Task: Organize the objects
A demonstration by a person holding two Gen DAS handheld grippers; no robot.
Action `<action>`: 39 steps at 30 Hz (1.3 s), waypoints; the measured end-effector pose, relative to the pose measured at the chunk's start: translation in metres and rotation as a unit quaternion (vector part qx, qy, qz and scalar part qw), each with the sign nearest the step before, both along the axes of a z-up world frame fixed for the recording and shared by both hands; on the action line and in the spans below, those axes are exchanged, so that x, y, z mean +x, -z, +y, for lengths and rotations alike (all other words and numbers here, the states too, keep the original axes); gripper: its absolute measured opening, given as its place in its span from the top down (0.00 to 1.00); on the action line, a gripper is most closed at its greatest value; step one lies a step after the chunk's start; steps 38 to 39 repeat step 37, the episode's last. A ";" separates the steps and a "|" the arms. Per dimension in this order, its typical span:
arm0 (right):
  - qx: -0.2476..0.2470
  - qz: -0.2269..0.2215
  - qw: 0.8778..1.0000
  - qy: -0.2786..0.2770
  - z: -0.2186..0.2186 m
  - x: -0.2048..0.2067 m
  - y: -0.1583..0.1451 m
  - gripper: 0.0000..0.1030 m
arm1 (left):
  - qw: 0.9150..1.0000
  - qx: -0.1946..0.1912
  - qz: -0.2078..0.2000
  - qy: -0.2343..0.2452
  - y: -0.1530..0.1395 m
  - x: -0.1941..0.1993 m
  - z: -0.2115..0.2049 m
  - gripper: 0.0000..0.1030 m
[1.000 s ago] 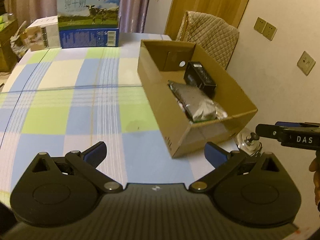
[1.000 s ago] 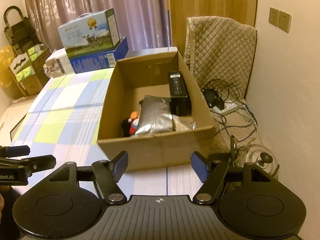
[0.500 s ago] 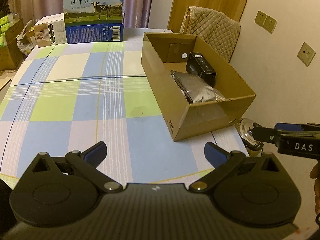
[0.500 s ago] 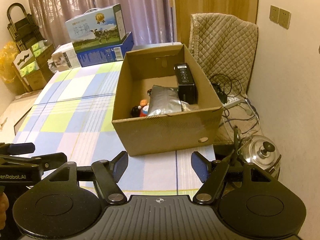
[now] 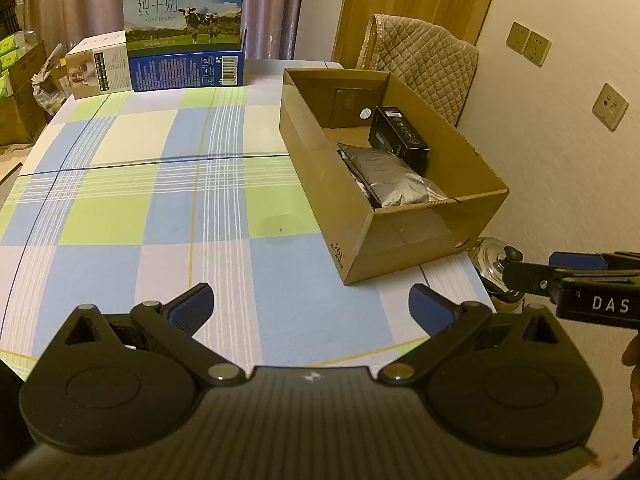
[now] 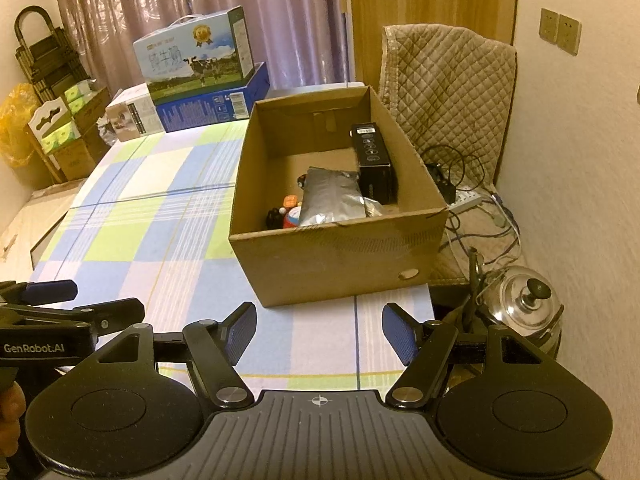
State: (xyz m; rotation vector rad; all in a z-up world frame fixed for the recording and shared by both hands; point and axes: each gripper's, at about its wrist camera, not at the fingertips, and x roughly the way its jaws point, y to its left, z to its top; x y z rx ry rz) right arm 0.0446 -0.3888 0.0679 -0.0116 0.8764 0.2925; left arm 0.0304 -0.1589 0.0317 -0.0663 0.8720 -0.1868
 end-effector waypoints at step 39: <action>0.000 0.003 1.000 -0.015 0.010 0.000 -0.001 0.35 | 1.000 -0.004 -0.015 -0.011 0.004 -0.001 0.001 0.01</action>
